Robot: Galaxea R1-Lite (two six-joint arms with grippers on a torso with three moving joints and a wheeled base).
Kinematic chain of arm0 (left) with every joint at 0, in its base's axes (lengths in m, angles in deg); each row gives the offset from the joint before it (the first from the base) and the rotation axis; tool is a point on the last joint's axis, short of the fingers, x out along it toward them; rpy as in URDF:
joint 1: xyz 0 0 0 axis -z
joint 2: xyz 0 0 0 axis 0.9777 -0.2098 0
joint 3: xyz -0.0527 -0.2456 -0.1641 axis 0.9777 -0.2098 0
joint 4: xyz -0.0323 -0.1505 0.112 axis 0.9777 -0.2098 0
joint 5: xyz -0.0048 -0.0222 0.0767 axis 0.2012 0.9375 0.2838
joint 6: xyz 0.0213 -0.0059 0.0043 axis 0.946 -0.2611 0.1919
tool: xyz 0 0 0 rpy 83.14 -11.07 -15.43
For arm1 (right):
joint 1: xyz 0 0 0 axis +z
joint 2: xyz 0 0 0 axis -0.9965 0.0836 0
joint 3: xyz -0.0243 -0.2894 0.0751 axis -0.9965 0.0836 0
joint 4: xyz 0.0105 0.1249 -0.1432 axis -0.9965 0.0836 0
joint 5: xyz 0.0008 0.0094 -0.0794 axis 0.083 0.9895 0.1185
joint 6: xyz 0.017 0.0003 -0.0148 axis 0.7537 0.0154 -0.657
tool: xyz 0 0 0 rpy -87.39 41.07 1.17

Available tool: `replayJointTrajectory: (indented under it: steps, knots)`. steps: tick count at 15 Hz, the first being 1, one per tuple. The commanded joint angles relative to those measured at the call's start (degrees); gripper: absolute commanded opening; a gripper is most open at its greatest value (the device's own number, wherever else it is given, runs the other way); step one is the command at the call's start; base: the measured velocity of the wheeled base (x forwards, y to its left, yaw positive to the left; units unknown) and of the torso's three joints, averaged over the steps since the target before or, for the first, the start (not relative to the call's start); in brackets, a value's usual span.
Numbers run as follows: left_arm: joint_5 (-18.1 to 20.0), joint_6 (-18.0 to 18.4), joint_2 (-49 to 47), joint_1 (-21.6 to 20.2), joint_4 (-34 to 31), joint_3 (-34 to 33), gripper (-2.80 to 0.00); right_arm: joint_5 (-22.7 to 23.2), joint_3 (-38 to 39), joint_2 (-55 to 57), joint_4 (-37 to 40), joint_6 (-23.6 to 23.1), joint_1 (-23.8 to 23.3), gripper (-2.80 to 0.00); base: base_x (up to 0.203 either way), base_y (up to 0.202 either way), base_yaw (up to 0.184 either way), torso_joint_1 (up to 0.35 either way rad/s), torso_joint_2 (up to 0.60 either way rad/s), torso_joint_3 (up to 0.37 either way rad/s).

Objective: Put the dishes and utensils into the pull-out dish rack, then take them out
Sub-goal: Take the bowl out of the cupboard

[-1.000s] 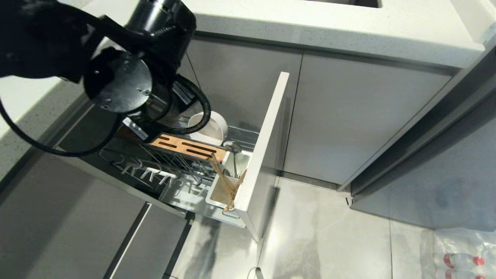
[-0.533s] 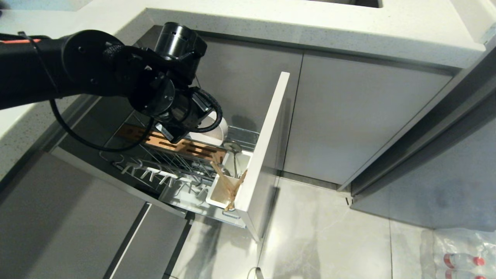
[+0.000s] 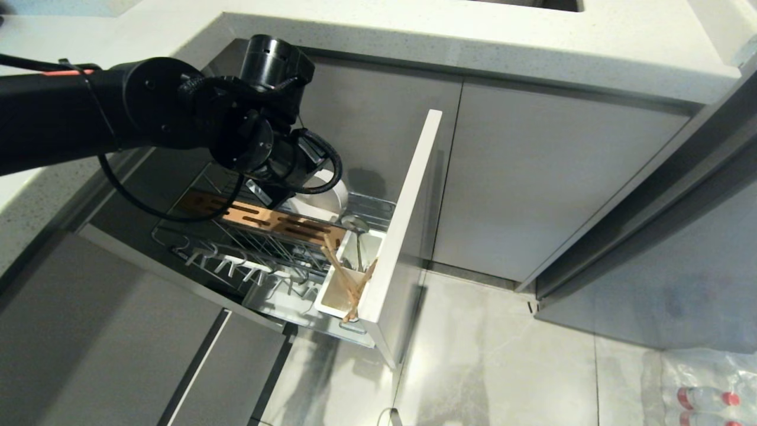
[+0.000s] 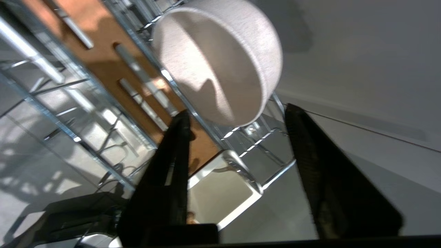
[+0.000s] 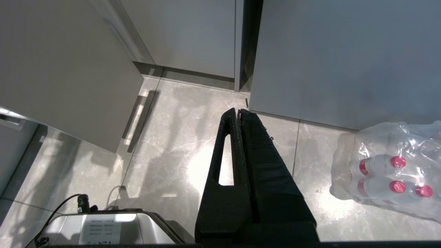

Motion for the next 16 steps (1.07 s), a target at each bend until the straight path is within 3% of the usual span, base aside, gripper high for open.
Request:
replayJointTrajectory:
  steps: [1,8,11,16]
  knots:
    - [1.05,-0.15,-1.34,-0.08,0.06,1.27,0.0,0.0,0.09,0.05,0.01,0.03,-0.02,-2.8,0.0,0.0,0.0,0.0,0.0,0.0]
    - [3.26,4.42,-7.02,-2.99,8.53,1.36,0.0,0.0,0.09,0.05,0.01,0.03,-0.02,-2.8,0.0,0.0,0.0,0.0,0.0,0.0]
    - [6.5,5.14,-7.85,-4.14,10.04,1.37,0.0,0.0,0.09,0.05,0.01,0.03,-0.02,-2.8,0.0,0.0,0.0,0.0,0.0,0.0]
    - [6.68,8.29,-10.08,-4.66,14.16,1.37,0.0,0.0,0.09,0.05,0.01,0.03,-0.02,-2.8,0.0,0.0,0.0,0.0,0.0,0.0]
